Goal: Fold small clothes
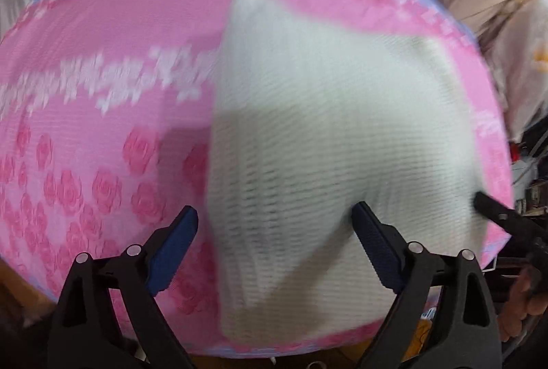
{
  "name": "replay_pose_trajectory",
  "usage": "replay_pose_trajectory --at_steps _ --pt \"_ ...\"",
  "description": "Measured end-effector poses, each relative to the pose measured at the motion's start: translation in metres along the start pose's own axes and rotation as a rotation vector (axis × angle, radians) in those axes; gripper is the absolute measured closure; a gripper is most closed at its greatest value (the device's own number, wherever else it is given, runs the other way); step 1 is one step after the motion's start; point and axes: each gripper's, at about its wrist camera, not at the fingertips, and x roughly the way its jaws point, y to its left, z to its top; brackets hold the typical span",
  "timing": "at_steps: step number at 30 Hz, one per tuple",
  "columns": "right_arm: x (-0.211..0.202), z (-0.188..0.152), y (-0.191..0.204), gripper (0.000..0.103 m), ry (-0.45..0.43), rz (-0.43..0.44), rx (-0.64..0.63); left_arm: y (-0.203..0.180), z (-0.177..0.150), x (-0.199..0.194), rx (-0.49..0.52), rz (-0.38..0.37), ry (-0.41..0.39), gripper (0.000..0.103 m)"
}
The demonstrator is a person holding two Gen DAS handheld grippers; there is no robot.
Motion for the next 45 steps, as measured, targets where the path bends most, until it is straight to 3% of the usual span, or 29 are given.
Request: replay_pose_trajectory --at_steps 2,3,5,8,12,13,15,16,21,23,24,25,26,27,29,31,33,37,40,42,45 --pt "0.011 -0.004 -0.009 0.086 0.04 -0.046 -0.007 0.021 -0.003 0.017 -0.143 -0.107 0.078 0.012" --pt "0.024 -0.007 -0.016 0.084 0.082 -0.052 0.004 0.024 -0.004 0.017 -0.162 -0.119 0.078 0.011" --pt "0.03 -0.011 -0.025 0.082 0.107 -0.009 0.06 0.017 -0.002 0.011 -0.089 -0.064 0.047 0.011" --pt "0.006 -0.004 -0.022 0.073 0.055 0.009 0.098 0.005 -0.001 -0.003 -0.001 -0.011 0.009 0.013" --pt "-0.033 0.013 -0.004 0.073 -0.064 -0.008 0.074 -0.009 0.013 -0.036 0.032 -0.052 -0.083 0.013" --pt "-0.037 0.019 0.001 0.075 -0.082 0.012 0.065 -0.012 0.019 -0.041 0.031 -0.058 -0.105 0.013" --pt "-0.034 0.04 0.015 0.09 -0.094 0.066 0.034 -0.015 0.035 -0.042 0.027 -0.063 -0.133 0.013" --pt "-0.026 0.051 0.025 0.093 -0.084 0.073 0.011 -0.016 0.046 -0.038 0.026 -0.054 -0.14 0.013" --pt "0.02 0.102 0.061 0.095 -0.051 -0.022 -0.128 -0.01 0.089 0.009 0.039 0.038 -0.107 0.011" --pt "0.045 0.121 0.053 0.096 -0.029 -0.042 -0.1 0.002 0.1 0.029 0.017 0.012 -0.06 0.006" --pt "0.063 0.128 0.042 0.102 -0.004 -0.093 -0.085 0.009 0.102 0.04 -0.018 -0.03 -0.051 0.005" --pt "0.082 0.131 0.031 0.102 0.024 -0.163 -0.08 0.016 0.105 0.046 -0.049 -0.08 -0.038 0.005" --pt "0.09 0.13 0.023 0.101 0.017 -0.172 -0.077 0.022 0.106 0.05 -0.085 -0.121 -0.02 0.005" --pt "0.09 0.131 0.016 0.101 -0.019 -0.139 -0.059 0.028 0.106 0.05 -0.127 -0.151 -0.001 0.005" --pt "0.08 0.134 0.007 0.1 0.005 -0.084 0.021 0.03 0.104 0.041 -0.144 -0.155 -0.002 0.005" --pt "0.054 0.127 0.012 0.099 -0.021 -0.068 0.015 0.022 0.094 0.015 -0.1 -0.128 -0.05 0.006" --pt "0.024 0.108 0.018 0.086 -0.066 -0.076 -0.024 0.009 0.077 -0.01 -0.024 -0.116 -0.093 0.006" --pt "-0.014 0.052 0.017 0.086 -0.058 -0.036 -0.035 -0.017 0.034 -0.039 0.099 -0.12 -0.094 0.006" --pt "-0.023 0.01 0.022 0.09 -0.021 0.006 -0.042 -0.027 0.002 -0.037 0.15 -0.093 -0.068 0.006" --pt "-0.02 -0.006 0.026 0.1 0.001 0.017 -0.069 -0.026 -0.014 -0.024 0.158 -0.047 -0.04 0.006" --pt "-0.003 -0.021 0.027 0.103 0.043 -0.049 -0.153 -0.008 -0.029 0.007 0.096 0.041 0.045 0.005"
